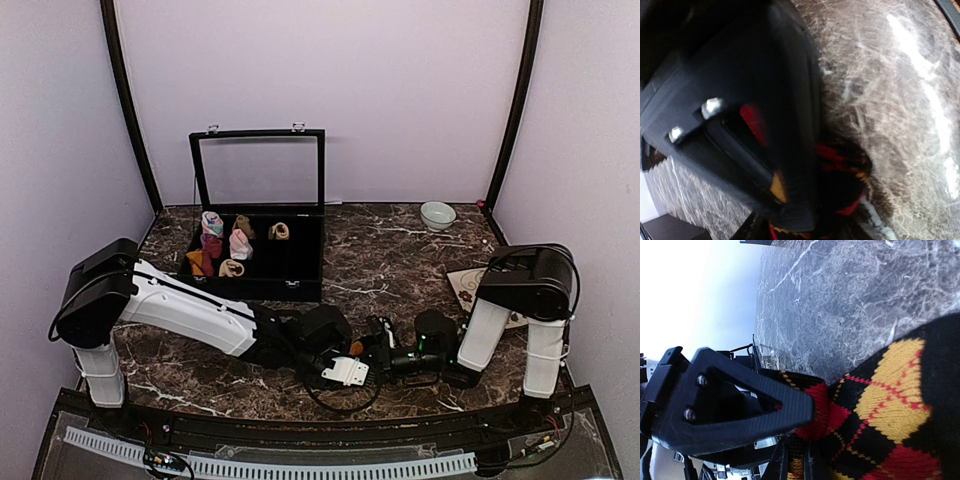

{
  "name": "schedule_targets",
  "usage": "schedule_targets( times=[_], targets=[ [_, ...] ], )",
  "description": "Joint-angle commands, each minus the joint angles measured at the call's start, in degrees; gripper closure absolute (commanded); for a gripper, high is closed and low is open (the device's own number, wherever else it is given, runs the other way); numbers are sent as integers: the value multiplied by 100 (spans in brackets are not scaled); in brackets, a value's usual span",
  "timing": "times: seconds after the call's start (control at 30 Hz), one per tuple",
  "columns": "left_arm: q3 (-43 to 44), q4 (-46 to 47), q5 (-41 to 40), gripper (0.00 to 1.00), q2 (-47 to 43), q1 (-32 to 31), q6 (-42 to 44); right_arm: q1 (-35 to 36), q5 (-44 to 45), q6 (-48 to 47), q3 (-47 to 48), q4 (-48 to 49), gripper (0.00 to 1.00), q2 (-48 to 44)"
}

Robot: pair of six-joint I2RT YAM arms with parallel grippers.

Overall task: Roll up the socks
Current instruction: Roll the sock at the center of the board.

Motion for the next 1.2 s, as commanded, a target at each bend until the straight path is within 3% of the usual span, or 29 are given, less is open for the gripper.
schedule_targets(
  times=[0.0,0.13,0.2,0.33,0.37,0.4,0.6,0.77,0.87,1.03,1.17],
  targets=[
    [-75,-504,180,70,691,48,111,55,-167,-129,65,-626,97,45],
    [-2,-592,217,83,773,109,56,55,-179,-196,35,-655,97,-39],
    [2,-633,242,98,763,153,20,54,-197,-223,9,-662,96,-45],
    [7,-805,296,100,690,291,-57,25,-241,-418,-40,-975,92,-124],
    [-4,-858,305,100,625,335,-76,1,-223,-534,-52,-1210,25,-208],
    [-13,-914,337,100,536,401,-100,-25,-196,-674,-66,-1449,4,-313],
    [-110,-1509,776,100,-134,856,-192,-306,219,-2133,162,-4057,1,-1469],
    [-191,-2099,1367,100,-612,1086,-379,-358,1583,-3529,1065,-6874,1,-2598],
    [-158,-2363,1694,100,-926,1269,-560,-372,2600,-3981,1393,-7823,1,-3286],
    [94,-2731,2514,100,-1548,1797,-857,-398,3693,-4472,1501,-8313,1,-4691],
    [566,-2974,3067,100,-2036,2045,-1017,-411,4292,-4189,906,-7493,1,-5966]
  ],
)
